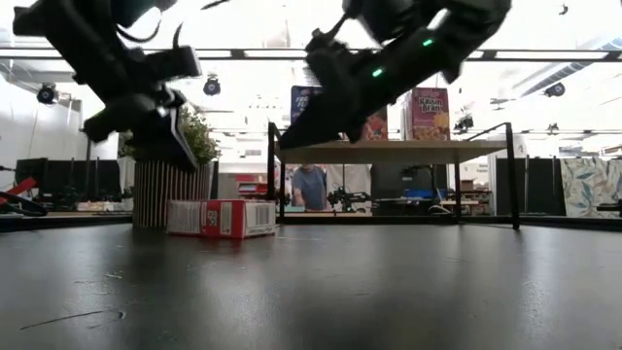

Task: Stack cereal on shelf
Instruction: Put the red cereal box on the shelf and align it with the other red cereal box on the shelf

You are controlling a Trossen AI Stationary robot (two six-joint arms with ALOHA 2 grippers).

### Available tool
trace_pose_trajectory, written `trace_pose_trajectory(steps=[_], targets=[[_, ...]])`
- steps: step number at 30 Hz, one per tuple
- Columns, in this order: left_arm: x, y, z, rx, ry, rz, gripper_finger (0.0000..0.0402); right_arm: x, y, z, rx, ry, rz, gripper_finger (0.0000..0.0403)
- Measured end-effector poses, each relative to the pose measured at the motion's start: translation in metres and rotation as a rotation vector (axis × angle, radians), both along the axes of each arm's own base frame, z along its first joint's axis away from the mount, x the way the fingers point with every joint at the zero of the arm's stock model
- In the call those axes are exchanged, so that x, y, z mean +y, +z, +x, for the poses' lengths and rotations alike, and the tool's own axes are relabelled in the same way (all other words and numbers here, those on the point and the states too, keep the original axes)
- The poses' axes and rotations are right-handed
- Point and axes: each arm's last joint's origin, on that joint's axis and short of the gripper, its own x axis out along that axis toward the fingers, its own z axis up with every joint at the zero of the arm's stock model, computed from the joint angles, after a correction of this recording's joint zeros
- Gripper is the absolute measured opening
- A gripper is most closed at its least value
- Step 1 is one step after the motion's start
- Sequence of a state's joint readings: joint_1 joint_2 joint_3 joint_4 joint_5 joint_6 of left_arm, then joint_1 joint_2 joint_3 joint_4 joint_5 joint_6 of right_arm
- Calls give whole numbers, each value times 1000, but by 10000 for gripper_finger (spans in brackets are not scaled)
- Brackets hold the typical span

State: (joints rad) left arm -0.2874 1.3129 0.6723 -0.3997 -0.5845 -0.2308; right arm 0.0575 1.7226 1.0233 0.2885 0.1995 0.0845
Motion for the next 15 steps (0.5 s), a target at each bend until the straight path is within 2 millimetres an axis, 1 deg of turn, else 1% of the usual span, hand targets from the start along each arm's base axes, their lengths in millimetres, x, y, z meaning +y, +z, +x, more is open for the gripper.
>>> trace_pose_trajectory(steps=[4, 7, 12, 15], targets=[[3, 15, -11, -77, 0, -20, 0, -12, -11, 21, 22, 22, -23, 9], [6, 23, -21, -132, 8, -42, 0, -18, -23, 31, 58, 20, -26, 9], [11, 32, -36, -213, 33, -84, 0, -19, -40, 39, 142, 25, -35, 9], [12, 35, -41, -247, 44, -102, 0, -19, -43, 39, 171, 20, -28, 9]])
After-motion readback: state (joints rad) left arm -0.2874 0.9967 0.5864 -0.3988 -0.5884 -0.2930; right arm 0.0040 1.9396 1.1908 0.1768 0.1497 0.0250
